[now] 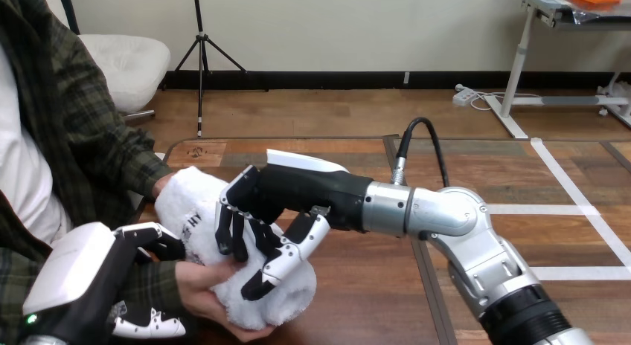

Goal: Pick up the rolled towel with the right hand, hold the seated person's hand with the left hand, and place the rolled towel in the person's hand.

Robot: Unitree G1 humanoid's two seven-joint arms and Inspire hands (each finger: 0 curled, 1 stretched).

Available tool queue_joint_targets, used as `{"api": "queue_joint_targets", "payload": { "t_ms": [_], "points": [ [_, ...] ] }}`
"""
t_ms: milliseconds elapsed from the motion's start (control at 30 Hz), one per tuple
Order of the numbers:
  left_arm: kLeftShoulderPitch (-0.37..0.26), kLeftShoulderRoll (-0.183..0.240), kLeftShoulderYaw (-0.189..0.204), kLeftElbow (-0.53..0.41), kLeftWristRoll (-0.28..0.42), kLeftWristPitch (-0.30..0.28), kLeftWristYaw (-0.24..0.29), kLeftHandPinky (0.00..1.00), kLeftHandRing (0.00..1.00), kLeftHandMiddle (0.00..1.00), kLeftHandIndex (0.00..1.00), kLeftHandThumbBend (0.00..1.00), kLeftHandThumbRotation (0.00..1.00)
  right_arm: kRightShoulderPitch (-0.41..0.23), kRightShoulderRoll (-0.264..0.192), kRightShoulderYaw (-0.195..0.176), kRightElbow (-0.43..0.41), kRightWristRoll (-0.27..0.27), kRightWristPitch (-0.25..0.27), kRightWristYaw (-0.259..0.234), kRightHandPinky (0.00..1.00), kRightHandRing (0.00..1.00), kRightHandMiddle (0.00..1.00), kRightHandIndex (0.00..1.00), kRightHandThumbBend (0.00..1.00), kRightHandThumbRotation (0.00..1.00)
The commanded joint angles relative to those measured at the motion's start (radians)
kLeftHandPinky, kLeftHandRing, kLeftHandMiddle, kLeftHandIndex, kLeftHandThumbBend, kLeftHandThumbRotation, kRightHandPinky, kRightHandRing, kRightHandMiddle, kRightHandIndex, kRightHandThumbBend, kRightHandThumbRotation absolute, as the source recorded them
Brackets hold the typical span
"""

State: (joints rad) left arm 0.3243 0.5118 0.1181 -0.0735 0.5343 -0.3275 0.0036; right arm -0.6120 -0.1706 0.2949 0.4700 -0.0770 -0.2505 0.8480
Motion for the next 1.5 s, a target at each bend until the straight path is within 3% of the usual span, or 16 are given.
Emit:
{"api": "queue_joint_targets", "payload": {
  "t_ms": [0,100,200,333,600,800,1000,1100,1200,1300,1467],
  "points": [
    [-0.018,0.015,-0.009,0.047,0.016,-0.051,0.048,0.62,0.68,0.72,0.74,1.00,0.08,-0.016,-0.040,-0.017,-0.029,0.004,0.002,-0.006,0.35,0.48,0.60,0.63,0.96,0.19],
    [-0.030,0.025,-0.010,0.112,0.022,-0.119,0.097,0.65,0.71,0.77,0.79,1.00,0.16,-0.014,-0.052,-0.023,-0.022,0.008,-0.006,-0.001,0.43,0.56,0.66,0.68,0.96,0.23],
    [-0.034,0.028,-0.011,0.148,0.025,-0.136,0.110,0.69,0.77,0.84,0.87,1.00,0.29,-0.005,-0.067,-0.028,-0.020,0.005,-0.027,-0.012,0.53,0.64,0.72,0.75,0.96,0.29],
    [-0.033,0.022,-0.009,0.190,-0.003,-0.197,0.129,0.73,0.83,0.90,0.92,1.00,0.38,0.020,-0.078,-0.047,-0.029,0.020,-0.030,-0.032,0.60,0.71,0.76,0.78,0.97,0.34],
    [-0.039,0.009,-0.013,0.251,-0.057,-0.290,0.139,0.86,0.96,0.98,0.99,1.00,0.58,0.044,-0.097,-0.080,-0.001,0.052,-0.082,-0.052,0.67,0.79,0.82,0.84,0.97,0.43],
    [-0.062,-0.001,-0.020,0.303,-0.033,-0.373,0.200,0.91,0.99,1.00,1.00,1.00,0.73,0.053,-0.111,-0.104,0.016,0.076,-0.110,-0.065,0.70,0.83,0.85,0.87,0.99,0.52],
    [-0.095,-0.019,-0.038,0.374,-0.039,-0.476,0.241,0.91,1.00,1.00,1.00,1.00,0.81,0.074,-0.131,-0.127,-0.009,0.085,-0.105,-0.085,0.73,0.85,0.87,0.90,1.00,0.57],
    [-0.101,-0.022,-0.053,0.390,-0.068,-0.493,0.216,0.93,1.00,1.00,1.00,1.00,0.85,0.085,-0.139,-0.139,-0.016,0.094,-0.116,-0.094,0.75,0.87,0.88,0.90,1.00,0.59],
    [-0.119,-0.047,-0.070,0.431,-0.116,-0.572,0.218,0.92,1.00,1.00,1.00,1.00,0.85,0.103,-0.145,-0.162,-0.020,0.116,-0.130,-0.100,0.75,0.86,0.88,0.91,1.00,0.60],
    [-0.135,-0.055,-0.079,0.457,-0.160,-0.595,0.192,0.92,1.00,1.00,1.00,1.00,0.85,0.107,-0.147,-0.169,-0.029,0.117,-0.116,-0.109,0.76,0.87,0.88,0.91,1.00,0.60],
    [-0.170,-0.068,-0.090,0.485,-0.139,-0.626,0.206,0.92,1.00,1.00,1.00,1.00,0.89,0.122,-0.147,-0.194,-0.019,0.134,-0.129,-0.126,0.77,0.87,0.88,0.91,1.00,0.60]
  ]
}}
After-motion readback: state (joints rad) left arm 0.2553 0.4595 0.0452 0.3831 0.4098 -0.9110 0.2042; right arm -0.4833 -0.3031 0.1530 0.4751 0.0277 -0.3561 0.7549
